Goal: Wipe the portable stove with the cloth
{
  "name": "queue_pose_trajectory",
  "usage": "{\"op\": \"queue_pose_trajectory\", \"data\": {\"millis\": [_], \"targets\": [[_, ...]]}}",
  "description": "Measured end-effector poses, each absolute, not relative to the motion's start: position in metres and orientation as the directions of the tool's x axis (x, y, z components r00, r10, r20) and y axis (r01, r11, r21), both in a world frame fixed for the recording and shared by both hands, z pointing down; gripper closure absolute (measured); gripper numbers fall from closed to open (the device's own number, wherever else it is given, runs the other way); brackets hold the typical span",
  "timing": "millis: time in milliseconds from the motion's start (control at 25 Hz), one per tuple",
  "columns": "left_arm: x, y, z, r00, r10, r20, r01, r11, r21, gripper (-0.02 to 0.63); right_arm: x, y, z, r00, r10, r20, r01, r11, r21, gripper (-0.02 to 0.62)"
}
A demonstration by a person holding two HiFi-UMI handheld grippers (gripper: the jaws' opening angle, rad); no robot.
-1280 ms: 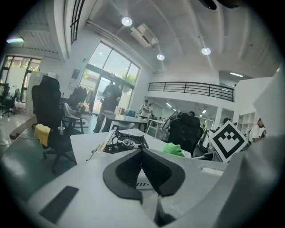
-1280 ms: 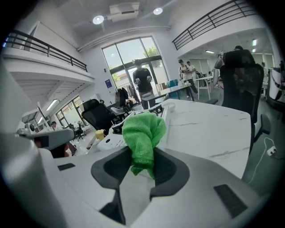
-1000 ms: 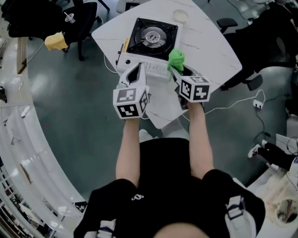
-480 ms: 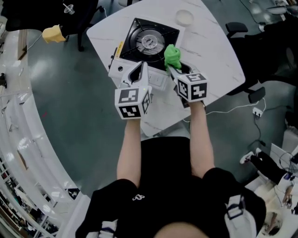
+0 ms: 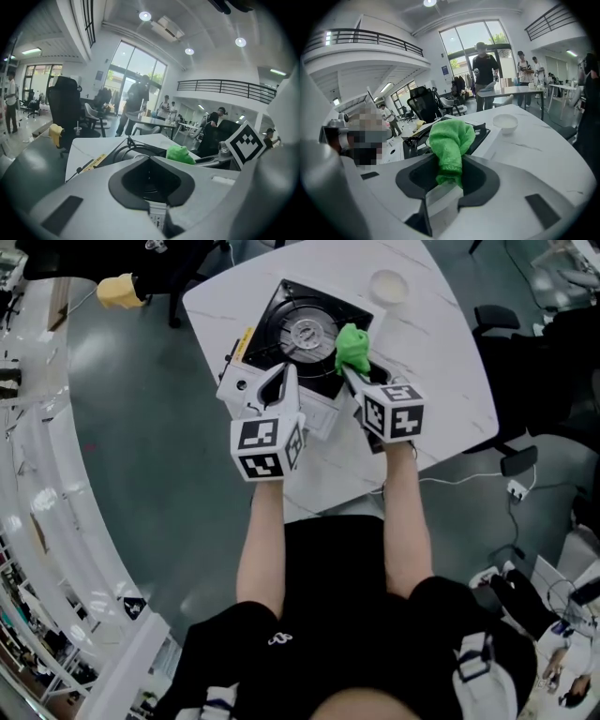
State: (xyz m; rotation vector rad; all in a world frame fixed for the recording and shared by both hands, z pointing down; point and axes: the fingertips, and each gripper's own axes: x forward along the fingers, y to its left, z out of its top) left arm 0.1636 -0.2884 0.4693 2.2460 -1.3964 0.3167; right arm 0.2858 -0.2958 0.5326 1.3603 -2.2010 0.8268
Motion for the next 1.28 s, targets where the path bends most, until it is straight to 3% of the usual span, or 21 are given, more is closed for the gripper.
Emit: {"op": "queue_pose_trajectory", "data": {"millis": [760, 1280], "targets": [[0.173, -0.316, 0.467, 0.382, -0.802, 0.459, -0.924, -0.331, 0.19, 0.607, 0.35, -0.358, 0.512, -0.372, -0.75, 0.547, -0.924, 0.24, -0.298, 0.471], [0.13, -0.342, 0.456, 0.401, -0.822, 0.406, -0.915, -0.335, 0.226, 0.607, 0.304, -0.399, 0.493, -0.352, -0.734, 0.58, -0.935, 0.297, -0.191, 0.471]]}}
